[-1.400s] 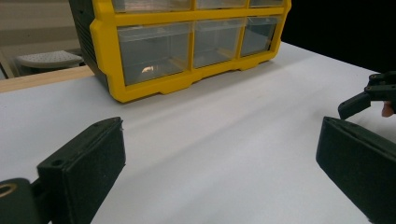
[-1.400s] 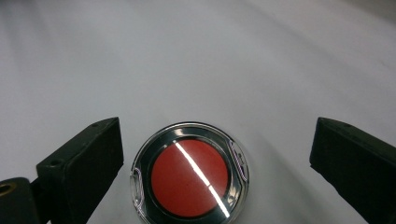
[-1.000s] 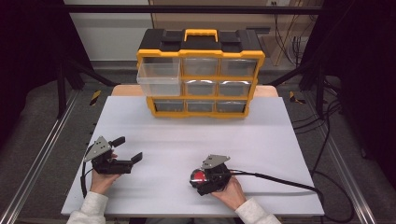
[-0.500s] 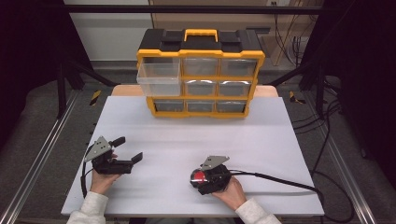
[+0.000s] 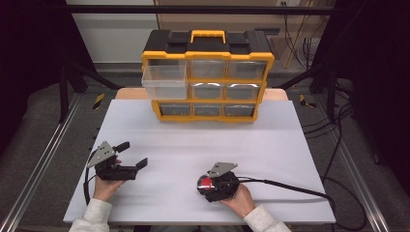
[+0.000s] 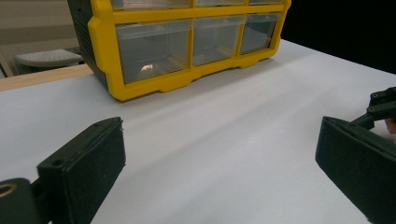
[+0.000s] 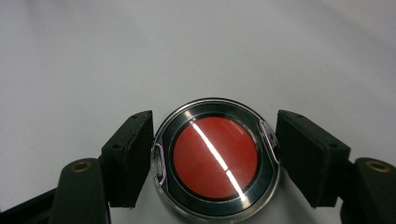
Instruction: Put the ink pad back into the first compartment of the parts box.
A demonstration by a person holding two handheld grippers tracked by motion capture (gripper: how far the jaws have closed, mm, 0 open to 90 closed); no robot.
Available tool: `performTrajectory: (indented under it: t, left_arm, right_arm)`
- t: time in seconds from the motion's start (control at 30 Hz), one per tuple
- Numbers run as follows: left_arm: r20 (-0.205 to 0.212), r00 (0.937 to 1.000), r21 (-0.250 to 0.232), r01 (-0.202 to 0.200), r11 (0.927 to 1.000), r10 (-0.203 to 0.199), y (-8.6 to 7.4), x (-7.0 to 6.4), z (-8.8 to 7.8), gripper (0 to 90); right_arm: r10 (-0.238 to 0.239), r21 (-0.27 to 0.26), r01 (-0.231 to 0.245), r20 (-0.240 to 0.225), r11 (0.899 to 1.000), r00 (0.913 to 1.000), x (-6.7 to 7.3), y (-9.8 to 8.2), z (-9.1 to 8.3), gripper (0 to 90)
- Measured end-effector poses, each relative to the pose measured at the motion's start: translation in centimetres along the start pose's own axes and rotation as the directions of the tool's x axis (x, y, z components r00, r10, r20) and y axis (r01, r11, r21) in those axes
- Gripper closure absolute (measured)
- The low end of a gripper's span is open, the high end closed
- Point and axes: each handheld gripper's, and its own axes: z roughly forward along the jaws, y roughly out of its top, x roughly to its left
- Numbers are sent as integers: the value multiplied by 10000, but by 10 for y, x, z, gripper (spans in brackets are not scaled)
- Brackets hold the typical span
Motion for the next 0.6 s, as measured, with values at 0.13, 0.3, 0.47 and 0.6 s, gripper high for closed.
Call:
performTrajectory:
  t: [0.13, 0.3, 0.47, 0.6]
  left_arm:
    - [3, 10000, 22, -16, 10000, 16, 0, 0, 0, 13]
    - [4, 10000, 13, -25, 10000, 25, 0, 0, 0, 13]
    - [12, 10000, 25, -27, 10000, 27, 0, -1, 1, 13]
    - [11, 10000, 35, -35, 10000, 35, 0, -1, 1, 14]
  right_arm:
    - [17, 24, -17, -23, 10000, 10000, 0, 0, 0, 299]
    - [5, 25, -5, -24, 10000, 10000, 0, 0, 0, 300]
    - [-12, 19, 12, -29, 10000, 10000, 0, 0, 0, 300]
    - [8, 23, -8, -37, 10000, 10000, 0, 1, 0, 301]
